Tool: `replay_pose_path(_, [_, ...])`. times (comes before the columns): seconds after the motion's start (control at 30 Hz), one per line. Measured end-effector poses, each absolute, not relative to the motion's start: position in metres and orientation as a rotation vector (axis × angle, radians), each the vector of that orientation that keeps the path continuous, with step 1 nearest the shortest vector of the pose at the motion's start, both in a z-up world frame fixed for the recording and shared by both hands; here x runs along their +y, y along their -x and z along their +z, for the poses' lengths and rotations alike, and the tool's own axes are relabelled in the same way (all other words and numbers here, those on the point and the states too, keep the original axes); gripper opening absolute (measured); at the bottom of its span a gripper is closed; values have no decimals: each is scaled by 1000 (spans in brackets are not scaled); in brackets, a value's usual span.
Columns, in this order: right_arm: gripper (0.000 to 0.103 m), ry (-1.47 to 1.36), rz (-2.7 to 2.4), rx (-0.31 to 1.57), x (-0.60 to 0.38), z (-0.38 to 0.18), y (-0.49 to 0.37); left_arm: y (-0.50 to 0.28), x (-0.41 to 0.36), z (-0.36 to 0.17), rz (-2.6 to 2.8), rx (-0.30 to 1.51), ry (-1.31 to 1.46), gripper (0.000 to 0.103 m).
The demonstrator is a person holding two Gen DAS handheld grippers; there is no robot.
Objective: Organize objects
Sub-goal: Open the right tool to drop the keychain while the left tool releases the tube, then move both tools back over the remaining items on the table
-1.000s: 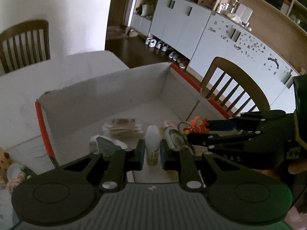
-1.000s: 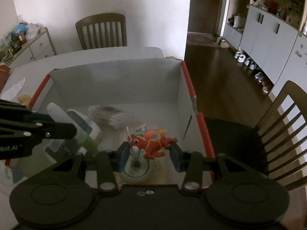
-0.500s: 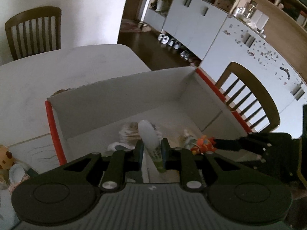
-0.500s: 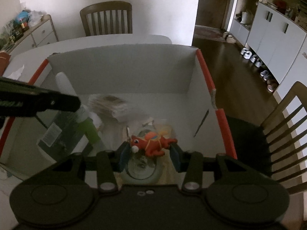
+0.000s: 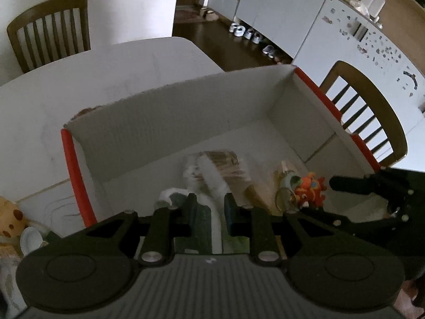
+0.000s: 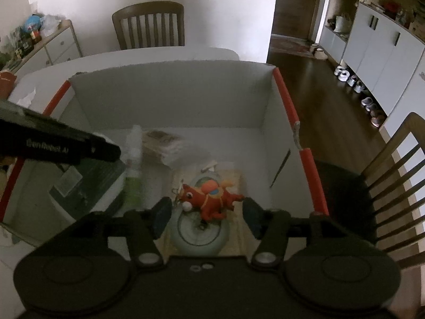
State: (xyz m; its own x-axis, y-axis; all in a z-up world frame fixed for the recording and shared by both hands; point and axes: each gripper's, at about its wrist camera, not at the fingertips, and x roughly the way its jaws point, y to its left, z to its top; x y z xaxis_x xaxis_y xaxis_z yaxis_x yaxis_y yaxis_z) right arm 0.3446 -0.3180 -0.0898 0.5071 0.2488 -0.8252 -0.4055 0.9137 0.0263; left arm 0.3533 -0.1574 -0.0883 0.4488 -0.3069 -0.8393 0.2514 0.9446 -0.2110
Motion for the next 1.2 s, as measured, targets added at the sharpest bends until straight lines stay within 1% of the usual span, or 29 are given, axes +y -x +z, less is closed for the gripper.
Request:
replay_pose_path(0.13, [63,166,398,954,-321,-85,-342,-347,-158,-87,-359,1045,58,22])
replay_pose_path(0.2, [63,162,399,948,-322,-83,-340,-343,-158,-85,-350,1036,55,29])
replay_pose_path(0.27, [64,158,398,943,-322,-80,-338,-339,-158,-82,-348,1024,58,31])
replay_pose_path(0.83, [65,101,420,879,-321,-45,-297,-290,-135,-45,-375,920,95,31])
replay_pose_path(0.97, [69,94,433,855,-314,-33,-283,-276,-126,-34,-388,895,90,31])
replay_pose_path(1.07, [70,88,438,843,-305,-26,-274,-265,-118,-26,-399,874,92,32])
replay_pose_path(1.13, [71,84,444,838,-299,-22,-268,-259,-111,-22,-407,863,101,47])
replay_pose_path(1.17, [71,84,446,834,-296,-20,-264,-255,-107,-19,-410,854,106,63])
replay_pose_path(1.2, [72,84,447,831,-292,-18,-261,-250,-103,-17,-417,841,108,68])
